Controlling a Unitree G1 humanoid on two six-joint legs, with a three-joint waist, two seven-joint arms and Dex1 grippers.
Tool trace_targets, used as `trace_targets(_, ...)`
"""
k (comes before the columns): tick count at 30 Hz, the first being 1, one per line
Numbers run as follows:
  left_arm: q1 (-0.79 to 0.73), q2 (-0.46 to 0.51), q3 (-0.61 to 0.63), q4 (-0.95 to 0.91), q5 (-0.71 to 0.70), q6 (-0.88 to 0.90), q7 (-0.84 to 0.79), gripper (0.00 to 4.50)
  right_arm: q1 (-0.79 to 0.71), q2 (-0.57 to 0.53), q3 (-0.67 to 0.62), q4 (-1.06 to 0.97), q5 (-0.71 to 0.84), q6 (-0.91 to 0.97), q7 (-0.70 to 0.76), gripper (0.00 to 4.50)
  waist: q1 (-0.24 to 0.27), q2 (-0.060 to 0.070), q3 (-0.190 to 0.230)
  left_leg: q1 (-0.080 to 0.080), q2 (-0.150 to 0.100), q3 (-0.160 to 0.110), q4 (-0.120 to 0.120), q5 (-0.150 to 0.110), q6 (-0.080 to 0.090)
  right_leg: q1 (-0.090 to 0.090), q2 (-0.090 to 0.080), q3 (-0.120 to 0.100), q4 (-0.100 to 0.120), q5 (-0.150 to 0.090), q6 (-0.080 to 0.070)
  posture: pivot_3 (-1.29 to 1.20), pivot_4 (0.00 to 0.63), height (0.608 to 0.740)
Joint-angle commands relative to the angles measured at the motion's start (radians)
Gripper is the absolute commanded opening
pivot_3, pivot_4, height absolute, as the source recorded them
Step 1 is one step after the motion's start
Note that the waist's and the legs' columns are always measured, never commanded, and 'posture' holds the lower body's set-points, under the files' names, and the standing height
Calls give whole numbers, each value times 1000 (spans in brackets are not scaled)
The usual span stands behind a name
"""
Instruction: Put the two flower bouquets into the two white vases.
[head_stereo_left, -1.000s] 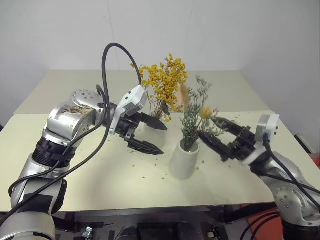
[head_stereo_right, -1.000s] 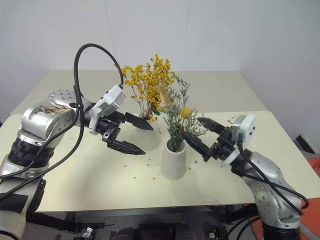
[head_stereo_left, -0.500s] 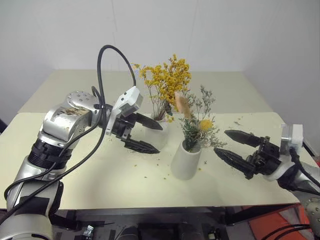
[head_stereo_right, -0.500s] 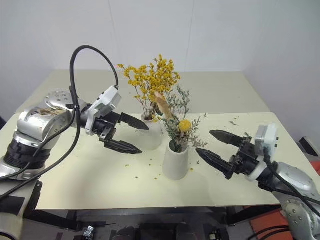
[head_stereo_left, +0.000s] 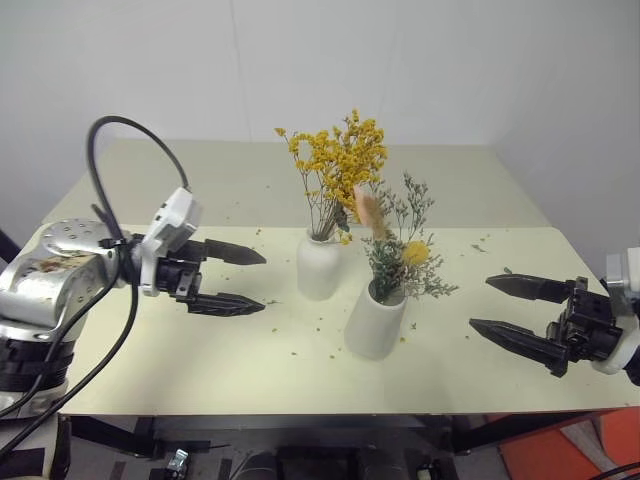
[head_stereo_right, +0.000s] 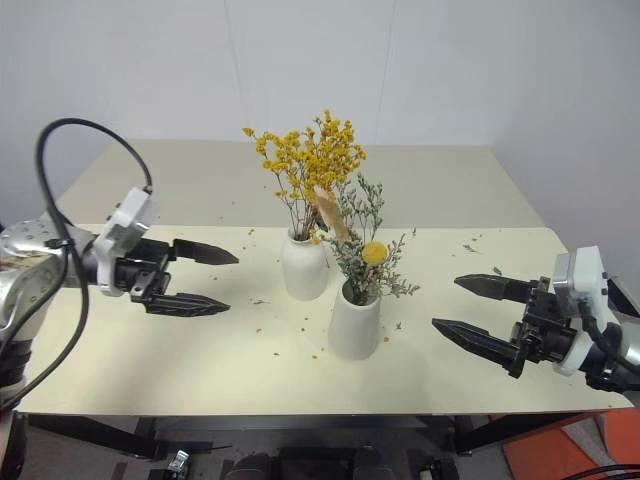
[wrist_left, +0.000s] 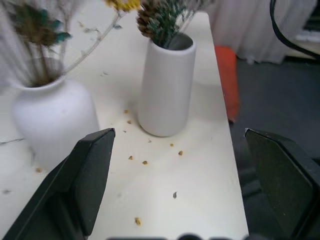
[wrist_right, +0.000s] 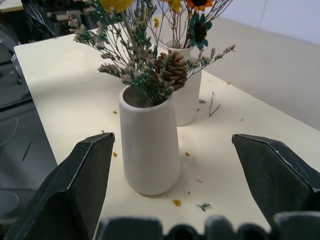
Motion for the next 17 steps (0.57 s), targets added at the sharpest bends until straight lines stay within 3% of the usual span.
trace_targets(1,46,19,93,-47,-44,-47,3,4500,-11,-31,-35,14,-16,1,26,4470,2,0,0,0,0,0,0,0,0,0,0,0,0,0,0,0,150,740)
trace_targets(9,141,35,160,-80,-80,-81,10,4500,-49,-58,-22,36,-39,20,17,4470,2,0,0,0,0,0,0,0,0,0,0,0,0,0,0,0,150,740)
trace_targets(17,197,-29,160,-107,-74,-166,92,4500,-90,-40,-1,19,-86,30,-66,4470,2,0,0,0,0,0,0,0,0,0,0,0,0,0,0,0,150,740)
